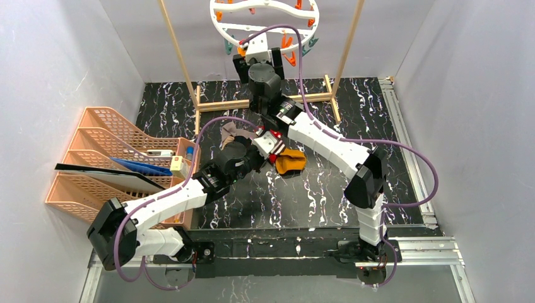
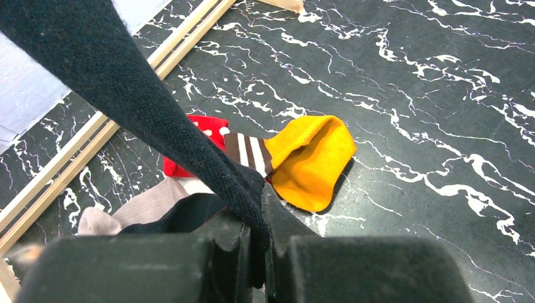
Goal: Remove the socks clipped to the hanger
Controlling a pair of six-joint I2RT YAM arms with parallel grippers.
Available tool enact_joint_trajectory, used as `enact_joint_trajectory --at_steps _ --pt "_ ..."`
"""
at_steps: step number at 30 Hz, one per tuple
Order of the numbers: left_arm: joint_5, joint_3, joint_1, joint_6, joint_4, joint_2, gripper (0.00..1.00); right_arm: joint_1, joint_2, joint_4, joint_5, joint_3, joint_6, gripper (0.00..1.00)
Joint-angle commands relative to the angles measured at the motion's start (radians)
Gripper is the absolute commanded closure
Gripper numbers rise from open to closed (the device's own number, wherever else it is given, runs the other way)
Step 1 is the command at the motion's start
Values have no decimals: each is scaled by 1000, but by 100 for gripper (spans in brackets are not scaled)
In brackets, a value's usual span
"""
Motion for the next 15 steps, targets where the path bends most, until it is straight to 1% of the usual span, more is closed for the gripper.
enact_joint_trajectory --at_steps 1,7,15 --pt "4 -8 -15 11 -41 -29 100 -24 -14 -17 3 57 48 19" --pt "2 -8 -18 14 -45 -29 100 -51 -11 -45 -27 58 86 21" --pt "0 -8 -20 17 -48 -25 100 -74 22 -57 -56 95 91 23"
